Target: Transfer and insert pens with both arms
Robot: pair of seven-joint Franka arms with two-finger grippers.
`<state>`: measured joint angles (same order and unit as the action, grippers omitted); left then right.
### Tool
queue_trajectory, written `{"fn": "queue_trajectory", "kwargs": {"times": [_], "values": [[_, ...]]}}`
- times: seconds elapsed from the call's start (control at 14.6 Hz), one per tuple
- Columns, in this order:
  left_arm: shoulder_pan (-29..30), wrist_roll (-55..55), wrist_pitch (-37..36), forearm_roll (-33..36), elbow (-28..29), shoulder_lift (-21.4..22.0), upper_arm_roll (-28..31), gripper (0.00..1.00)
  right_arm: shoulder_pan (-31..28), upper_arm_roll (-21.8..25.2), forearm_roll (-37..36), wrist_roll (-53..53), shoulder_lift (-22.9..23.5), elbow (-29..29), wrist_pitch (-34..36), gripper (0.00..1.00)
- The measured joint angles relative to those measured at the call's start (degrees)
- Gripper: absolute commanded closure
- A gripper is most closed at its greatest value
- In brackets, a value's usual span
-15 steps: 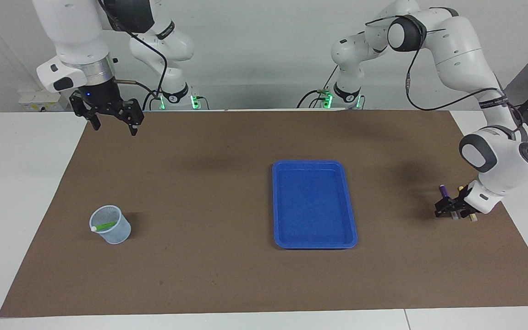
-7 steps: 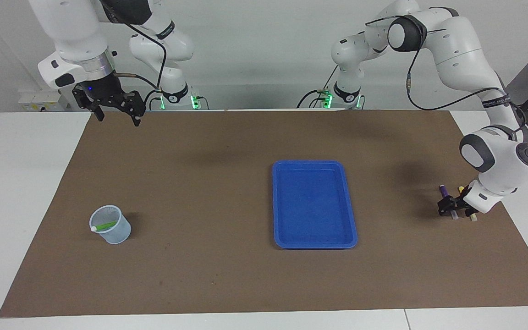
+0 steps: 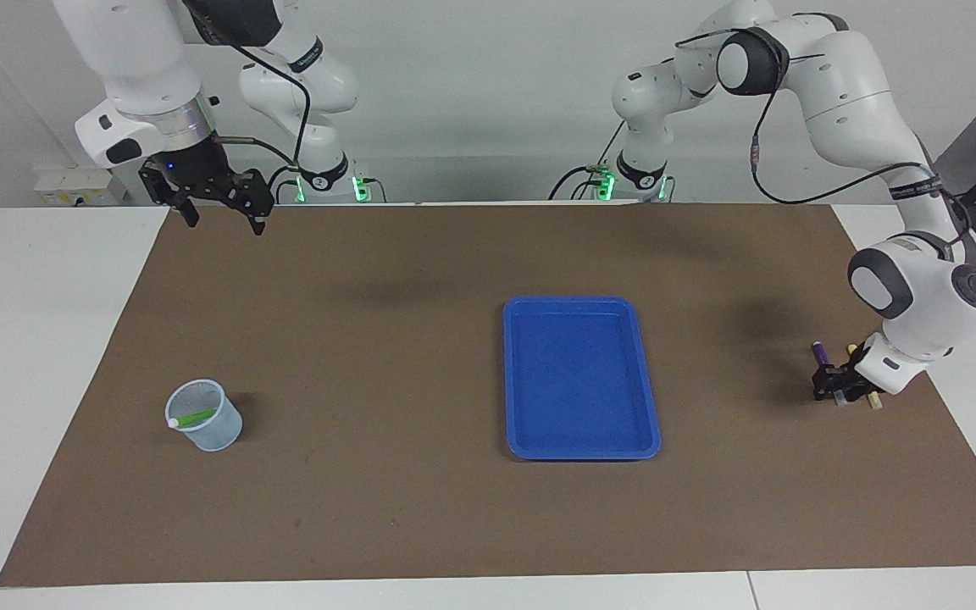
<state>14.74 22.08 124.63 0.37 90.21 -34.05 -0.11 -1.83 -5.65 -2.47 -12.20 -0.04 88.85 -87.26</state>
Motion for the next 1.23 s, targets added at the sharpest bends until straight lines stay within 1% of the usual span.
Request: {"fn": "queue_trajectory", "kwargs": {"times": [0.07,0.14,0.27,0.55,0.82,1.23], "values": [[-0.01,-0.01,0.0,0.03,0.0,0.07,-0.06,0.63,0.0,0.02,0.09,0.0,-0.01,0.07,-0.37,0.0],[0.0,-0.01,0.0,0.03,0.01,0.06,0.0,0.67,0.0,0.02,0.13,0.0,-0.01,0.13,-0.53,0.0],[-0.01,-0.04,-0.01,-0.03,-0.01,0.21,-0.17,0.83,0.0,0.02,0.17,0.0,-0.04,0.17,-0.56,0.0],[-0.01,-0.06,-0.02,0.01,-0.02,0.25,-0.21,1.0,0.01,0.02,0.19,0.0,-0.09,0.24,-0.56,0.0],[0.0,-0.06,-1.12,0.02,-0.49,0.24,0.02,1.0,0.02,-0.02,0.22,0.0,-0.13,0.29,-0.56,0.0],[-0.11,-0.3,-8.91,0.02,-4.46,0.84,-0.18,1.0,0.01,-0.01,0.22,0.0,-0.26,0.34,-0.56,0.0]]}}
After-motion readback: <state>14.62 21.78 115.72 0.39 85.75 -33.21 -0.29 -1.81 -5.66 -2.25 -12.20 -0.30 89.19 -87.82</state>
